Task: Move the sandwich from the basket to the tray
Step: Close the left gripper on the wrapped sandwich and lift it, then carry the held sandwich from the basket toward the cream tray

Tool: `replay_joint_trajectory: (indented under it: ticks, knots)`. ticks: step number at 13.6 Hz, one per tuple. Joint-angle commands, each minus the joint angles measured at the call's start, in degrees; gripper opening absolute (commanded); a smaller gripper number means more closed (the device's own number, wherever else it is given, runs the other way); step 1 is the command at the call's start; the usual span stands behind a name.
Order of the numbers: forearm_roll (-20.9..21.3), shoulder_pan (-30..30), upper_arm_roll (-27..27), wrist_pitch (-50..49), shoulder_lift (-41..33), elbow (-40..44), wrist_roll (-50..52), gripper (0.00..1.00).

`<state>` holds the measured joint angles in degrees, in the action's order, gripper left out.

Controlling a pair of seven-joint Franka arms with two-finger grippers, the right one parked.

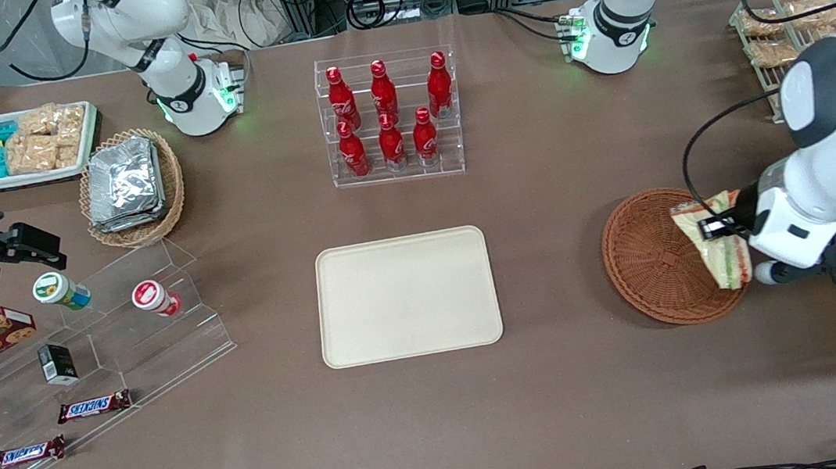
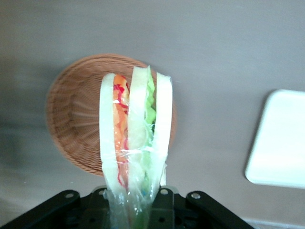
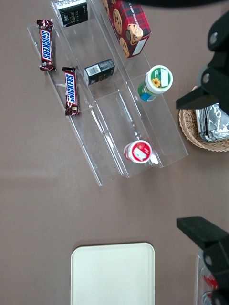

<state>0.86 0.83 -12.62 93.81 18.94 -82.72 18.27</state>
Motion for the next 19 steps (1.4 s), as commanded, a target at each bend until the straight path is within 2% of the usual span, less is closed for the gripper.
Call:
replay_joint_trajectory:
  ticks: [1, 4, 9, 14, 19]
  knots:
    - [-0.1, -6.0, 0.1, -2.2, 6.3, 7.5, 0.8, 0.0]
    - [-0.4, -13.1, 0.2, -2.1, 10.6, 11.2, 4.7, 0.0]
    - [-0.6, -21.2, 0.1, 0.3, 18.8, 16.8, 9.6, 0.0]
    - [-0.6, -21.9, 0.2, 1.3, 20.6, 16.8, 9.7, 0.0]
    - [-0.6, -16.4, 0.5, -3.5, 18.2, 16.8, 9.0, 0.0]
